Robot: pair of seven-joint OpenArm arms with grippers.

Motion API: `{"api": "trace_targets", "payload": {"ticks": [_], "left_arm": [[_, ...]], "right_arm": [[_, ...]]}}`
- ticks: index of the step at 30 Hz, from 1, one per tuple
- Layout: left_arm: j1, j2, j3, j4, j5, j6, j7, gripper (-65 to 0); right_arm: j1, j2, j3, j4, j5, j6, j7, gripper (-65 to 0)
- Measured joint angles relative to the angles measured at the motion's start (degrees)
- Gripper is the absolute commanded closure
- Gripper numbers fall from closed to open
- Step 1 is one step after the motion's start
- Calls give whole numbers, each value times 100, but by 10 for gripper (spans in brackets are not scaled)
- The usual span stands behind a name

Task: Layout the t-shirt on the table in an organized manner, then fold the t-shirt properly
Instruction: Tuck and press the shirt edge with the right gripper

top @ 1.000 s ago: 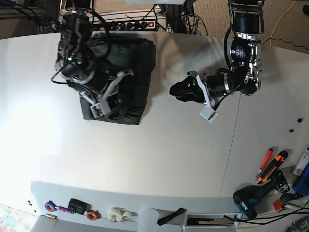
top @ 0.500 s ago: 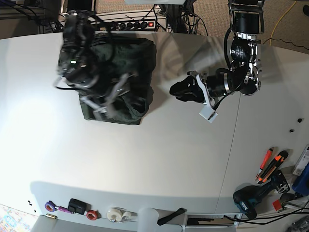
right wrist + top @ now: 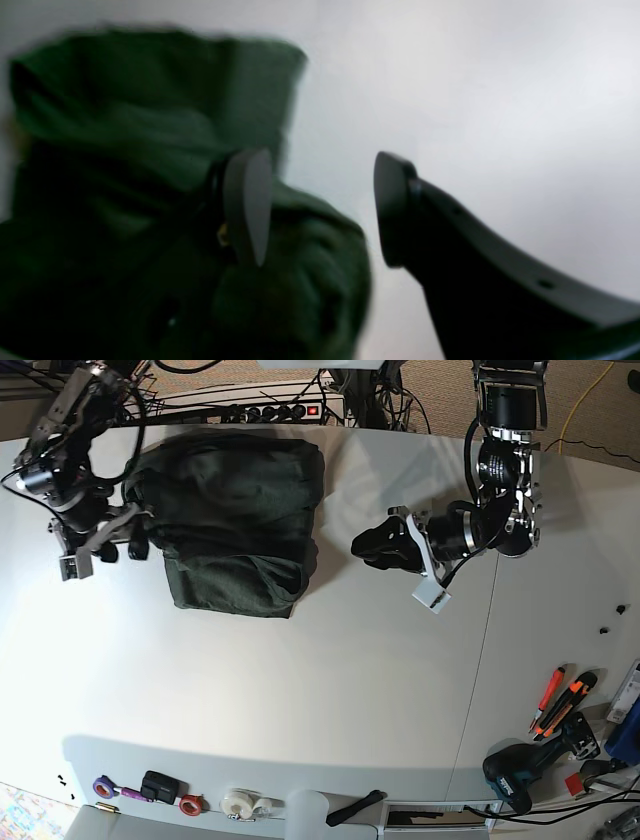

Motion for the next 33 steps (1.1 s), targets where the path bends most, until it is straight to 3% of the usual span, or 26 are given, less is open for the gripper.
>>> {"api": "trace_targets", "payload": {"ticks": [4,10,12,16,21,25,26,29,30,33], "left_arm": [[0,0,0,0,-2,0,0,-201],[0,0,0,0,0,0,0,-201],[0,0,0,0,0,0,0,-202],[0,0,0,0,0,0,0,-201],[0,0,0,0,0,0,0,-201],[0,0,0,0,0,0,0,-201],[0,2,0,0,0,0,0,-201],[0,0,0,0,0,0,0,-201],[0,0,0,0,0,0,0,-201],[0,0,0,0,0,0,0,-201]], "right_arm": [[13,232,-81,-802,354,258,37,-325],[0,236,-105,-1272,476,278,70,-312],[11,267,-105,-1270,664,278,70,-234],[11,361,-105,-1270,931,278,17,0],[11,393,-105,-1270,1156,280,-63,0],[15,470,-105,-1224,1690,278,-505,0],[15,470,-105,-1185,1757,278,-732,-25],[11,468,-105,-1185,2057,286,-1115,-282],[11,468,-105,-1185,2124,291,-1113,-319],[13,468,-105,-1185,2190,293,-1016,-320]]}}
